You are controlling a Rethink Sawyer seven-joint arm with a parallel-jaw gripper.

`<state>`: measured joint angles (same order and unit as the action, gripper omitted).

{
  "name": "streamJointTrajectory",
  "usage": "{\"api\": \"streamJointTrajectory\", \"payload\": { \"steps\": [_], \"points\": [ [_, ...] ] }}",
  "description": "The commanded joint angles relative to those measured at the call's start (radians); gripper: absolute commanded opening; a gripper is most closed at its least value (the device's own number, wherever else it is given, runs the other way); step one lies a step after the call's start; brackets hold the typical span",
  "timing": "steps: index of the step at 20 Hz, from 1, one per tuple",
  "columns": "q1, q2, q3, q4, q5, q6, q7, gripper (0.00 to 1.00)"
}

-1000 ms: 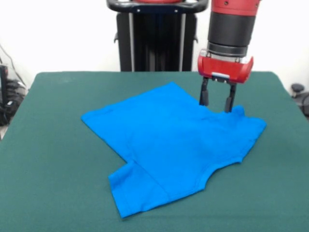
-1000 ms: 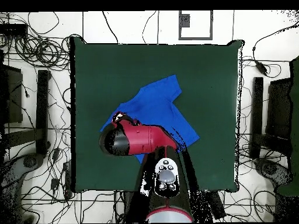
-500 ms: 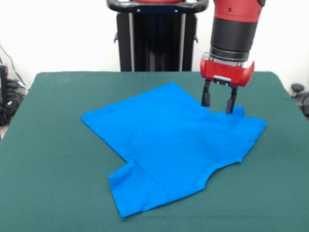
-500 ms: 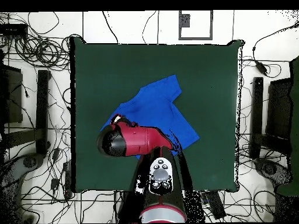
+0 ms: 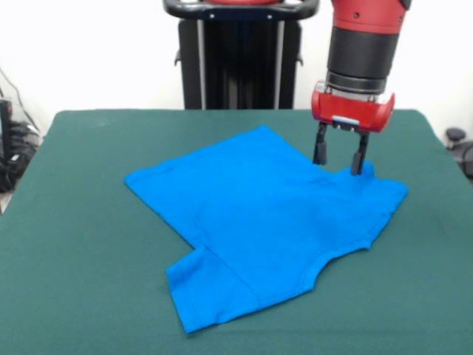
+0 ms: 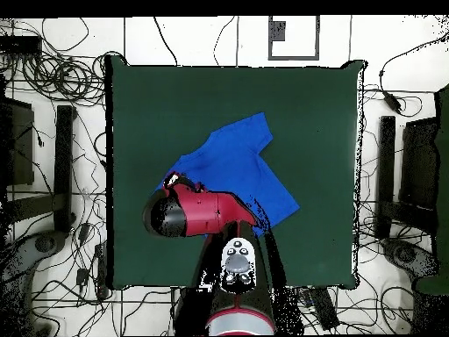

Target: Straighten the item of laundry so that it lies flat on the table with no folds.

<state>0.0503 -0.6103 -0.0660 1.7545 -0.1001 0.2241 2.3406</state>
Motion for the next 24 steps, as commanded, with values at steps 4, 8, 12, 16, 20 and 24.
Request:
{"api": "streamJointTrajectory", "payload": {
  "steps": [4, 8, 12, 16, 20, 24],
  "points": [
    [0.039, 0.062, 0.024, 0.098, 0.049, -0.063, 0.188, 1.0],
    [0.041, 0.05, 0.018, 0.111, 0.045, -0.053, 0.18, 1.0],
    [0.063, 0.037, 0.003, 0.132, 0.044, -0.047, 0.186, 1.0],
    [0.067, 0.037, 0.0, 0.155, 0.041, -0.067, 0.189, 1.0],
    [0.074, 0.066, -0.006, 0.158, 0.042, -0.109, 0.195, 1.0],
    [0.084, 0.097, -0.012, 0.157, 0.047, -0.151, 0.201, 1.0]
  ]
}}
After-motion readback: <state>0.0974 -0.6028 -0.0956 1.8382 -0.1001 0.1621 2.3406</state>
